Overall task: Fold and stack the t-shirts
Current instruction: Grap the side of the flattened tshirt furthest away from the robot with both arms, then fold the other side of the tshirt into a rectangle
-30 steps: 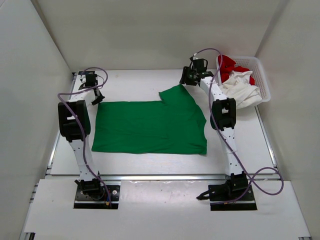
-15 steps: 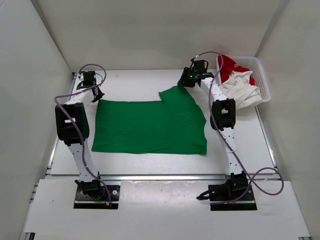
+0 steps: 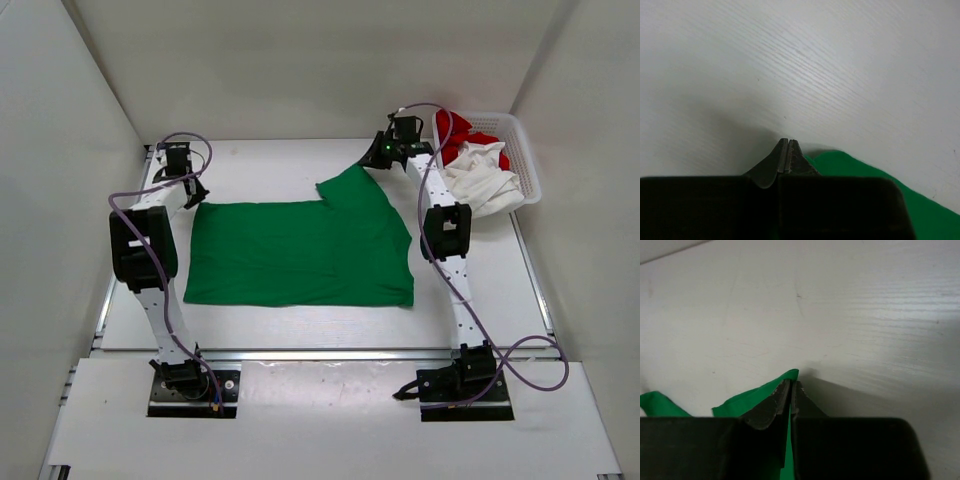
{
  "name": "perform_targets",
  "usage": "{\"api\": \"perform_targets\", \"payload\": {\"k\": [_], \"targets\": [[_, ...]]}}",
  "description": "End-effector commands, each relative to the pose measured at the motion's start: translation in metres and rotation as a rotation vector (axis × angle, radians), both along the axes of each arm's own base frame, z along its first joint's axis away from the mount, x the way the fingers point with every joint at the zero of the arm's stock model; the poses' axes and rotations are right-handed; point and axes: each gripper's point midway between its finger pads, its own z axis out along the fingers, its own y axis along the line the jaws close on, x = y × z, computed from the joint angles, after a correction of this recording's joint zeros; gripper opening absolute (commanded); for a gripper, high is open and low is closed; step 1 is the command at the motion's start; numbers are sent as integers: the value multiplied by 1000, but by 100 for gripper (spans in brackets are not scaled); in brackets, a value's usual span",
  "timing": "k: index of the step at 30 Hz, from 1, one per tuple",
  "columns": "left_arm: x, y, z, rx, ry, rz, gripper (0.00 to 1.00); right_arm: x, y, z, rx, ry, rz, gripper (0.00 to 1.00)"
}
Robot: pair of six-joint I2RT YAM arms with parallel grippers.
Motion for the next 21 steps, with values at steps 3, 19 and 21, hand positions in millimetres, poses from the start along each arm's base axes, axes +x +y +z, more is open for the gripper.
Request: {"api": "perform_targets", "payload": {"k": [3, 19, 21], "targets": [[-1, -1, 46, -28, -124, 0, 0, -13, -12, 121, -33, -155, 54, 0], [-11, -19, 85, -82, -232, -49, 0, -120, 11, 142, -391, 21, 138, 0], [-13, -22, 83, -110, -239, -49, 0, -124, 4, 149, -422, 6, 141, 1]]}}
